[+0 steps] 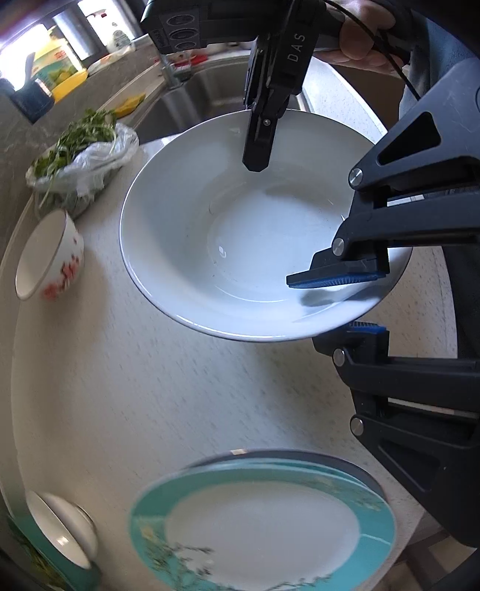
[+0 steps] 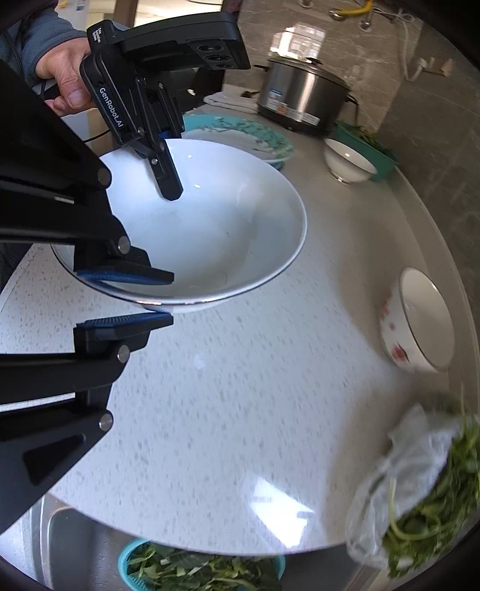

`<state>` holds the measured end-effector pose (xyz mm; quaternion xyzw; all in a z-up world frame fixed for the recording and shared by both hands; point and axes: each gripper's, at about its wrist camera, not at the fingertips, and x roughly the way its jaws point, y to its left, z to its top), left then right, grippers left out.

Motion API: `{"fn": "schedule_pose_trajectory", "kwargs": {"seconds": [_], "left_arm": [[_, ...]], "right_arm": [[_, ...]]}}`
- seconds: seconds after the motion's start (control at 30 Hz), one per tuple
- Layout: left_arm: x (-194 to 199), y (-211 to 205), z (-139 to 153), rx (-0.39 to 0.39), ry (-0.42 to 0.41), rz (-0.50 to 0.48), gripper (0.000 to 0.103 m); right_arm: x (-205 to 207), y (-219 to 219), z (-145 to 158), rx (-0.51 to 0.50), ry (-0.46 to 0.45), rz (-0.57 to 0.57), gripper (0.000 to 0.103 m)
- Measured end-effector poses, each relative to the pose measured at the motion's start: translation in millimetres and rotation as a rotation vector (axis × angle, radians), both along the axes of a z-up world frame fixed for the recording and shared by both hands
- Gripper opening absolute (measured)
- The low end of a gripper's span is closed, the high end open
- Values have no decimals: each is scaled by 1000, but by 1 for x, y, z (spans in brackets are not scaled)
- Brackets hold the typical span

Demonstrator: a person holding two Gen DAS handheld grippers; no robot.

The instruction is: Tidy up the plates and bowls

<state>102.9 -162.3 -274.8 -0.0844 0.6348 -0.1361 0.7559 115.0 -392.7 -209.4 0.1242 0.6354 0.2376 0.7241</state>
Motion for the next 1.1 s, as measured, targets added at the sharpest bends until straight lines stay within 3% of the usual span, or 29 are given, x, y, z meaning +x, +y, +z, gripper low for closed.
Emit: {"fn": "schedule_pose_trajectory", "kwargs": {"seconds": [0.63,1.1], "left_arm": [[-16,30,-29,4,24,23,14],[-14,34,-28,-16,8,50,16]], "right_arm": [[-6,13,-23,-10,27,32,18],[-10,11,-31,10,32,13,21]]}}
